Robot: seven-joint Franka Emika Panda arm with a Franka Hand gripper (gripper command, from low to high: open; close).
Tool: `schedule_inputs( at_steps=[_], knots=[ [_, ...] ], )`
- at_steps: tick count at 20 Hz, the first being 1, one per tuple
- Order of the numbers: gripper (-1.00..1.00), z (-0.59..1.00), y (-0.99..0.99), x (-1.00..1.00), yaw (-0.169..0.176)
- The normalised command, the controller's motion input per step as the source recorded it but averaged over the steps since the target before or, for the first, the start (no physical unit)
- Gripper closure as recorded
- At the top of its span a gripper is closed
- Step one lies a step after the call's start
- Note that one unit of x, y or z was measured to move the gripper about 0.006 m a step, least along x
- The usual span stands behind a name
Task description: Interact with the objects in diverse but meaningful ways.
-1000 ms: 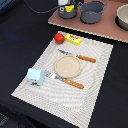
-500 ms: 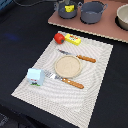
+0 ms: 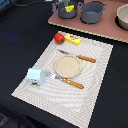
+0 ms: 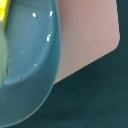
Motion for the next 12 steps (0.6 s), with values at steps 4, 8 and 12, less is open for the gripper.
schedule_inputs(
  at_steps=[4,8,12],
  knots=[
    [-1.0,-0.33,-0.14,-0.5,-0.042],
    [-1.0,-0.23,-0.03,-0.33,-0.036],
    [-1.0,-0.15,0.0,-0.13,-0.042]
  ],
)
